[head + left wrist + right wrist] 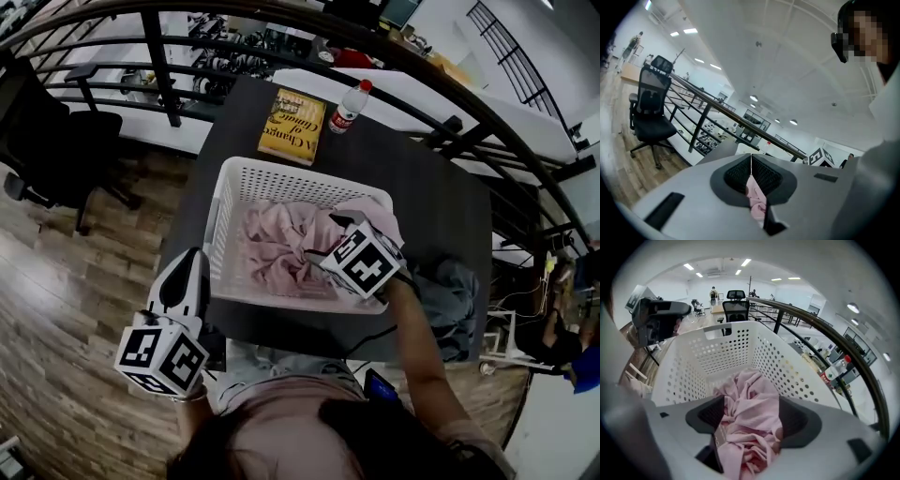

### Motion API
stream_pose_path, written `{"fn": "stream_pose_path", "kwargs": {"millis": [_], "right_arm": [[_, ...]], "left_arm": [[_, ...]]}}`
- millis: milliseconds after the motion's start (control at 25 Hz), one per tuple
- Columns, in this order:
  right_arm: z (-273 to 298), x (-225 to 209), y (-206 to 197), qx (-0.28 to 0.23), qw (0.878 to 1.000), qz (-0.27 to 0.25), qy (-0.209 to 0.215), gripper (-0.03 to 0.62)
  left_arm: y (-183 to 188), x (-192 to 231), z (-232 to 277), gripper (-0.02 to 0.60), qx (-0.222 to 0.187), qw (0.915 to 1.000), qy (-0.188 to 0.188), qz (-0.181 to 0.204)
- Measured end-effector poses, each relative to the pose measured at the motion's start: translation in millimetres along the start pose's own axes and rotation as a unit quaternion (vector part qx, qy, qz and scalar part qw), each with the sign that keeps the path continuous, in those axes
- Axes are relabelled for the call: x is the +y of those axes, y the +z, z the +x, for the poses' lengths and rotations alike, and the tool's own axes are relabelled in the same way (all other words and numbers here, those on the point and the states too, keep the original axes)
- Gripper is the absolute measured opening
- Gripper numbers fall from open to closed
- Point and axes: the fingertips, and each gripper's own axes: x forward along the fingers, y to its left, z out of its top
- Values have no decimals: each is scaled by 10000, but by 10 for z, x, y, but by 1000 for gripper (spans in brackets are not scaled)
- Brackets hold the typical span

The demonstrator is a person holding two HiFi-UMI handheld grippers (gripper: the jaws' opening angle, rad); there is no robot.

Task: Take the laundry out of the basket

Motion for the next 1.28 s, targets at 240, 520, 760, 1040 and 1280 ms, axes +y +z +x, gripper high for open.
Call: {"fn": "stream_pose_path", "kwargs": {"millis": [240, 520, 760, 1040, 1280], "right_arm": [[372, -36, -37, 546, 9982, -120, 221, 379], [843, -99, -169, 1075, 9937, -82, 303, 387], [1137, -69, -345, 1516, 9866, 128, 593, 391], [1335, -35, -468, 1807, 9787, 345, 909, 390], [1412, 58, -497, 1886, 9735, 285, 1260, 308]], "left_arm": [[-73, 225, -79, -2, -45, 9989, 424, -200], [-186, 392, -144, -2, -18, 9965, 758, -339], [-224, 430, -159, -2, 13, 9952, 903, -388], [-308, 404, -114, -2, 145, 9954, 864, -386], [-313, 379, -69, -2, 196, 9962, 776, -355]]}}
